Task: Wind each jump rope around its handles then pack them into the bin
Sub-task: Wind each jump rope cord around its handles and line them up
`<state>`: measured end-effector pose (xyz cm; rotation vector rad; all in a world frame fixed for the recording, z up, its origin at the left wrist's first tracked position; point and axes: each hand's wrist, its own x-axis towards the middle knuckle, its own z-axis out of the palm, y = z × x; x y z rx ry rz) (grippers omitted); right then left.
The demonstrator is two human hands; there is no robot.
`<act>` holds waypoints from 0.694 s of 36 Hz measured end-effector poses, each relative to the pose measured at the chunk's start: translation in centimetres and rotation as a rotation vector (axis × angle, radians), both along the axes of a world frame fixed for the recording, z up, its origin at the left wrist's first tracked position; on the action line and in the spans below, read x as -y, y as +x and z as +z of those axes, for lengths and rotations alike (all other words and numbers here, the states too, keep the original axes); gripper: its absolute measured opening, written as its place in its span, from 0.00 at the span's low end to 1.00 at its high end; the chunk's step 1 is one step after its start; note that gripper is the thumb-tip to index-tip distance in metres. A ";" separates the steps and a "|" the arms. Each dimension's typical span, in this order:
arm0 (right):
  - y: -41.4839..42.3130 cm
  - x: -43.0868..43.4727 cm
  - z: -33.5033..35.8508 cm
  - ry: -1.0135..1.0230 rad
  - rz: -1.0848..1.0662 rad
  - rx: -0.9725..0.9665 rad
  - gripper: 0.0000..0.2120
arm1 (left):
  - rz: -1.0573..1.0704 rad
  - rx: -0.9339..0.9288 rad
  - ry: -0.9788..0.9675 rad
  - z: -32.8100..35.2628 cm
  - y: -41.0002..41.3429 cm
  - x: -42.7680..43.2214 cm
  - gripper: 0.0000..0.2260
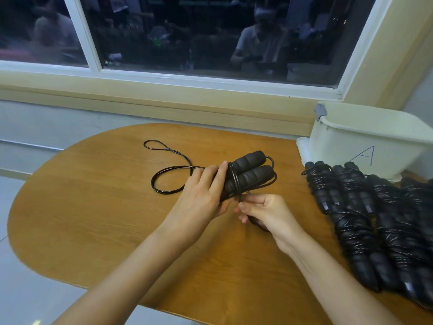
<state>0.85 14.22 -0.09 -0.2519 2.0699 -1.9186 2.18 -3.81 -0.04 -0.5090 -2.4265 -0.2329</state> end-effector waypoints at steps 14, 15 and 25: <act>0.2 0.7 -1.6 -0.038 -0.061 -0.293 0.05 | -0.092 0.271 0.220 2.0 1.7 -0.6 0.39; 0.3 0.8 -1.7 -0.042 -0.052 -0.294 0.06 | -0.081 0.302 0.229 1.9 1.5 -0.5 0.40; 0.3 0.4 -3.6 0.208 0.074 -0.535 0.07 | -0.090 0.461 0.396 1.4 -0.2 0.9 0.26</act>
